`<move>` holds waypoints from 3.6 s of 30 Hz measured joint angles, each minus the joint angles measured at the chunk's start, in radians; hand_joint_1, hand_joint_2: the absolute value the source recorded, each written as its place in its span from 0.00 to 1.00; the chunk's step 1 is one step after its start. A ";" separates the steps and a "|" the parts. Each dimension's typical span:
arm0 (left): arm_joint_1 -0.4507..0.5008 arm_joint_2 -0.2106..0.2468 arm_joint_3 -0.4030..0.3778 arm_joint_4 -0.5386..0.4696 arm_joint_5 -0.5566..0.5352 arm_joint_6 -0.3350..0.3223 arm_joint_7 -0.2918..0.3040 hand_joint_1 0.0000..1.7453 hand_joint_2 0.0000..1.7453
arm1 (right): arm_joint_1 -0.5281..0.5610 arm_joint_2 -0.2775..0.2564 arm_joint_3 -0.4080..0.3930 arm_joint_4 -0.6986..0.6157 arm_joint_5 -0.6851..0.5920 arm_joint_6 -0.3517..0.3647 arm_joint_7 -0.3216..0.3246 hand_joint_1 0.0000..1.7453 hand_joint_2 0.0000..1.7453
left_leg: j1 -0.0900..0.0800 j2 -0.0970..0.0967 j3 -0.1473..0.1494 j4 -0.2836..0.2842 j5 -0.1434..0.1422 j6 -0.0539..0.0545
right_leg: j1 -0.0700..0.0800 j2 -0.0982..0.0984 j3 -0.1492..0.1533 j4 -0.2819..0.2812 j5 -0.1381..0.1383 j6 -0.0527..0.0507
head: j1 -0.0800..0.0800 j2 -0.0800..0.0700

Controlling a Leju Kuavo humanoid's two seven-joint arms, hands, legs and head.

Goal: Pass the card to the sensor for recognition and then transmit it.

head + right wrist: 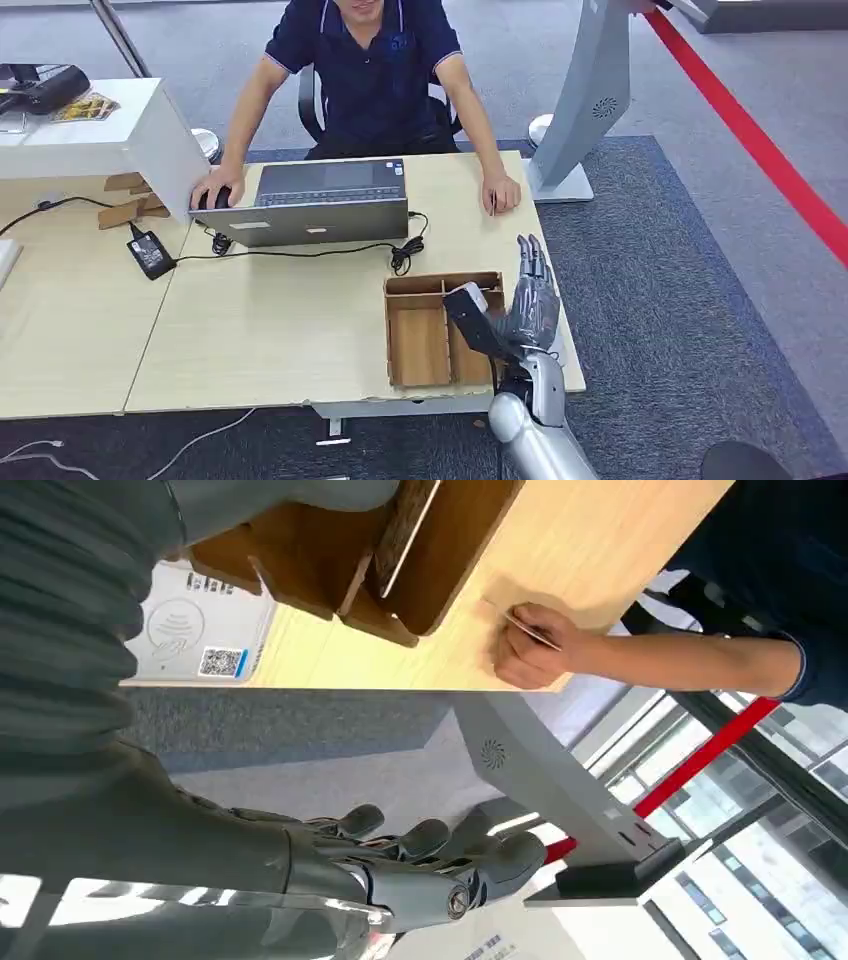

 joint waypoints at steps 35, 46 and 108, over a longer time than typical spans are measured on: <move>0.000 -0.002 0.000 0.000 0.005 0.000 -0.003 0.00 0.00 | 0.006 0.001 0.019 0.019 -0.008 0.000 -0.007 0.00 1.00 | 0.000 0.000 0.000 0.000 0.000 0.000 | 0.000 0.000 0.000 0.000 0.000 0.000 | 0.000 0.000; 0.000 -0.002 0.000 0.000 0.005 0.000 -0.003 0.00 0.00 | 0.006 0.001 0.020 0.019 -0.006 0.000 -0.009 0.00 1.00 | 0.000 0.000 0.000 0.000 0.000 0.000 | 0.000 0.000 0.000 0.000 0.000 0.000 | 0.000 0.000; 0.000 -0.002 0.000 0.000 0.006 0.003 -0.005 0.00 0.00 | 0.003 0.000 0.019 0.019 -0.011 0.000 -0.003 0.00 1.00 | 0.000 0.000 0.000 0.000 0.000 0.000 | 0.000 0.000 0.000 0.000 0.000 0.000 | 0.000 0.000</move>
